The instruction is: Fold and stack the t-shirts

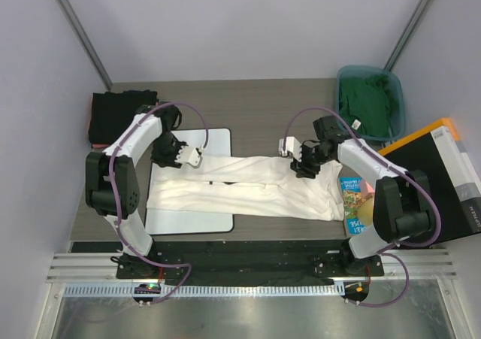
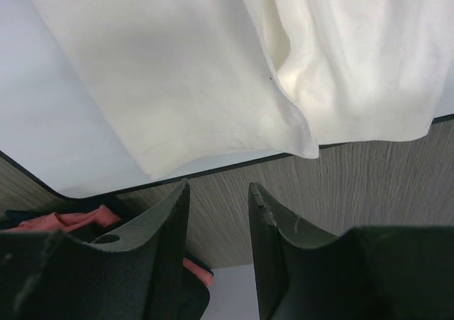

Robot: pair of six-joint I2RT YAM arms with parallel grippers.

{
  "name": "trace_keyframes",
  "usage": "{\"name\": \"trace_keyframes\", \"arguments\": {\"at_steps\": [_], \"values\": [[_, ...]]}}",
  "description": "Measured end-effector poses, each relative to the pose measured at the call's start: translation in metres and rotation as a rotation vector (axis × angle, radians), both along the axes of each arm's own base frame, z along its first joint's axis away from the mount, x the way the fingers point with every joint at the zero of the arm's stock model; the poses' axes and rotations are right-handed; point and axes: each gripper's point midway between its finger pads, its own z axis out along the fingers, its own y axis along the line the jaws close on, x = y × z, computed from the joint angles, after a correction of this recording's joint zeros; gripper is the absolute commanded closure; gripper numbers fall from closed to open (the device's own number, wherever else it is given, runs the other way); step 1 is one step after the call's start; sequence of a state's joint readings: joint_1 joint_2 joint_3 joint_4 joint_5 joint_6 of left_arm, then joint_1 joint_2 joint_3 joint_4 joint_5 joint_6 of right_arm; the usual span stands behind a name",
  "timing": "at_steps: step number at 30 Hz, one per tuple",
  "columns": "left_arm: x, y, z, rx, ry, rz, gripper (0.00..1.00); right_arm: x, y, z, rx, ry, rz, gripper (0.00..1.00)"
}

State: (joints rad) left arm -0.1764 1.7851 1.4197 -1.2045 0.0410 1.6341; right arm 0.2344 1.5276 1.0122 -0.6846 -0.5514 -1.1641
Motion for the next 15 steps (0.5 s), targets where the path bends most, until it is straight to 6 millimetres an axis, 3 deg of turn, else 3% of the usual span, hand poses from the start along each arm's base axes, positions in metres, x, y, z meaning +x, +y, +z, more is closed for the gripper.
{"name": "trace_keyframes", "arguments": {"at_steps": [6,12,15], "values": [[0.000,-0.002,0.000,-0.010,-0.003,0.013,0.60,0.012,0.005,-0.006,0.003,-0.001,0.014,0.59],[0.003,-0.002,-0.003,-0.009,-0.008,0.029,0.60,0.002,0.018,-0.008,0.001,0.016,0.092,0.69],[0.003,-0.002,-0.007,-0.007,0.000,0.030,0.61,-0.010,0.022,-0.011,-0.011,0.038,0.151,0.90]]}}
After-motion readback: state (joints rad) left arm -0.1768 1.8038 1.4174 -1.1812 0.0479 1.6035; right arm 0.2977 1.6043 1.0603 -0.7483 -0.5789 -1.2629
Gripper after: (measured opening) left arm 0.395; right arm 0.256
